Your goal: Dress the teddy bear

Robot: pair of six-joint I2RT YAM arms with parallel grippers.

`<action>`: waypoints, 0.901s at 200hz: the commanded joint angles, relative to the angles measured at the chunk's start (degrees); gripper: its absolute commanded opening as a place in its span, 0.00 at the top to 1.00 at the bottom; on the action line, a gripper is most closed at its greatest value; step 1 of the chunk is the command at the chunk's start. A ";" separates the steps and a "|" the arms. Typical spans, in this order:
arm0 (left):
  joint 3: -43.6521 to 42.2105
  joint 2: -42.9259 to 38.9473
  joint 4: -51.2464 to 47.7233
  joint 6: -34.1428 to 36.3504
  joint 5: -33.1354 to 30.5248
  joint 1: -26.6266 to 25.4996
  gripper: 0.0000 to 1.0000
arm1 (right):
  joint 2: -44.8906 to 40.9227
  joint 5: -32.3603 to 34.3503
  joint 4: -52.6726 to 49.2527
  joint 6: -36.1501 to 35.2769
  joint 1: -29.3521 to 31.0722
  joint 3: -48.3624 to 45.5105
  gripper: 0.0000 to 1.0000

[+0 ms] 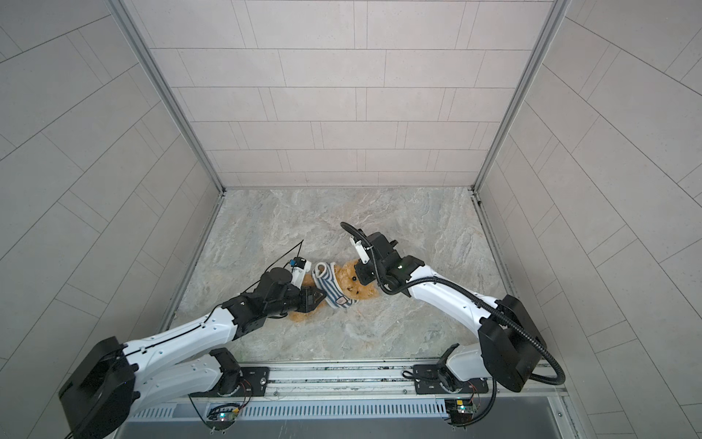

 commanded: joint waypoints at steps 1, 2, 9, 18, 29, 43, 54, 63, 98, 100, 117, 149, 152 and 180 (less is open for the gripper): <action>1.64 3.18 4.98 -1.16 -1.62 -0.12 0.68 | 0.81 -0.73 -0.55 -0.96 -0.38 0.82 1.00; 1.61 3.25 5.06 -1.20 -1.56 -0.10 0.68 | 0.83 -0.71 -0.54 -1.01 -0.40 0.79 1.00; 1.65 4.31 5.99 -1.46 -1.44 -0.16 0.69 | 0.92 -0.69 -0.45 -1.12 -0.56 0.77 1.00; 1.73 5.48 6.89 -1.64 -1.36 -0.17 0.70 | 1.12 -0.68 -0.31 -1.21 -0.68 0.75 1.00; 1.65 6.50 7.93 -1.91 -1.01 -0.22 0.76 | 1.25 -0.80 -0.26 -1.32 -0.78 0.85 1.00; 1.57 6.84 8.83 -2.11 -0.63 -0.33 0.85 | 1.35 -0.75 -0.22 -1.60 -0.75 0.80 1.00; 1.42 6.54 8.79 -2.02 -0.74 -0.51 0.90 | 1.23 -0.70 -0.22 -1.88 -0.84 0.75 1.00; 1.24 6.25 8.75 -2.02 -0.65 -0.50 0.93 | 1.17 -0.62 -0.26 -2.27 -0.86 0.68 1.00; 1.18 4.77 7.58 -1.84 -0.06 -0.46 1.00 | 1.02 -0.38 -0.65 -2.86 -1.04 0.76 1.00; 1.19 4.60 7.35 -1.82 -0.09 -0.50 1.00 | 1.02 -0.34 -0.69 -2.93 -1.00 0.77 1.00; 0.88 2.91 5.18 -1.02 -0.58 -0.36 1.00 | 0.77 0.03 -1.26 -3.32 -1.21 0.57 1.00; -1.76 -1.79 2.71 -0.20 0.94 1.86 1.00 | 0.21 0.71 -1.93 -3.65 -2.31 -0.10 1.00; -2.07 -2.24 2.61 -0.18 1.21 2.04 1.00 | 0.06 0.80 -1.93 -3.67 -2.35 -0.18 1.00; -4.32 -7.04 -0.33 0.22 1.98 2.97 1.00 | -0.98 1.91 -2.58 -4.10 -2.80 -0.15 1.00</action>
